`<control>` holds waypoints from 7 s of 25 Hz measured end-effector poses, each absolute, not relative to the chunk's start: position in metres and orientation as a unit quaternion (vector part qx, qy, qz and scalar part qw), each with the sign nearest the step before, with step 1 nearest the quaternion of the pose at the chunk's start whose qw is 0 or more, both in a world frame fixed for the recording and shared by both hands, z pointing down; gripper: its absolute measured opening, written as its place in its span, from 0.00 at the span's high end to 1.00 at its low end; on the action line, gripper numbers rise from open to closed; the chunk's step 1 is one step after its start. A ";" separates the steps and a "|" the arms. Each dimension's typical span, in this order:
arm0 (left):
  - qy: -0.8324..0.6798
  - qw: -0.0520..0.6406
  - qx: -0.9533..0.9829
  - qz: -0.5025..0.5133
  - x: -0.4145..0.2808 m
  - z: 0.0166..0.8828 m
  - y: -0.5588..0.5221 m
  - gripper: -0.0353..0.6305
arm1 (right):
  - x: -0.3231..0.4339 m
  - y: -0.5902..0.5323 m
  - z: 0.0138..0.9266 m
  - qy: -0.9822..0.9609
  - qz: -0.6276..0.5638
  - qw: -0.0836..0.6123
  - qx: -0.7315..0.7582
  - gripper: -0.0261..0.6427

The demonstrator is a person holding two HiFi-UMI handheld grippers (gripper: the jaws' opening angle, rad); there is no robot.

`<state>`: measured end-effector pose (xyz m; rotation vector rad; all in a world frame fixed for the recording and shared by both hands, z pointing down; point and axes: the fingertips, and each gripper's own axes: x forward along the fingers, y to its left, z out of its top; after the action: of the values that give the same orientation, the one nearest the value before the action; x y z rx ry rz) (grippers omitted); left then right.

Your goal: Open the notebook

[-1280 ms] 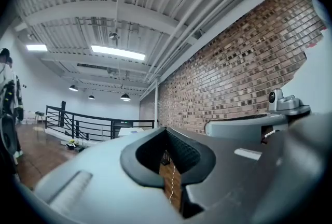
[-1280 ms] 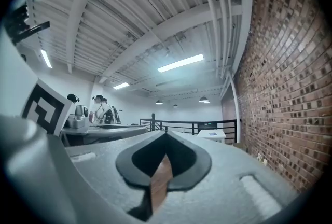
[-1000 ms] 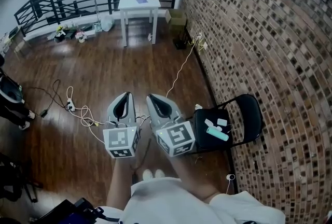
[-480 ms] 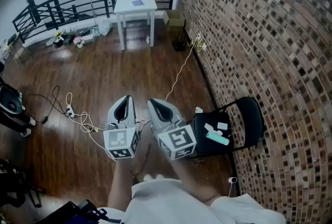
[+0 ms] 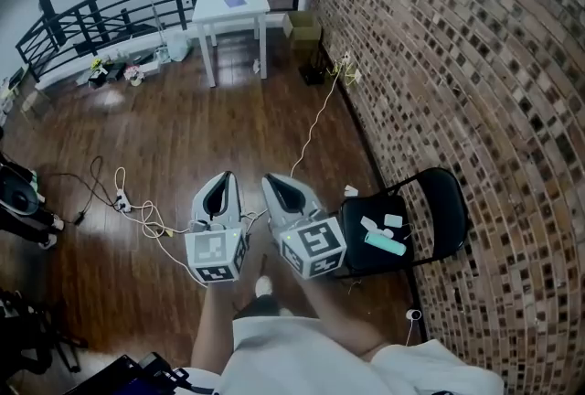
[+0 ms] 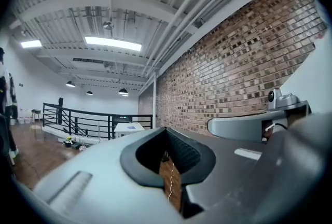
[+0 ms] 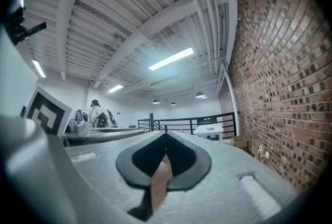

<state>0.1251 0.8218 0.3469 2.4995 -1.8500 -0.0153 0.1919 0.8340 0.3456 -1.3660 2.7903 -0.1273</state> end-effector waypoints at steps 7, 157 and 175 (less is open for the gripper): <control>-0.595 0.012 0.803 -0.015 0.105 0.342 0.768 0.92 | 0.171 0.782 0.340 0.897 -0.025 0.014 -0.441 0.97; -0.650 0.008 0.759 -0.025 -0.136 0.339 -0.463 0.92 | -0.056 -0.480 0.339 0.890 0.007 -0.007 -0.456 0.97; -0.664 0.018 0.748 -0.008 -0.173 0.360 -0.627 0.92 | -0.101 -0.633 0.367 0.909 -0.023 -0.031 -0.416 0.97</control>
<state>-0.1733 -0.6266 0.3598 2.3224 -2.0617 -0.0252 -0.1015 -0.6332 0.3673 -1.3329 2.9133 -0.0722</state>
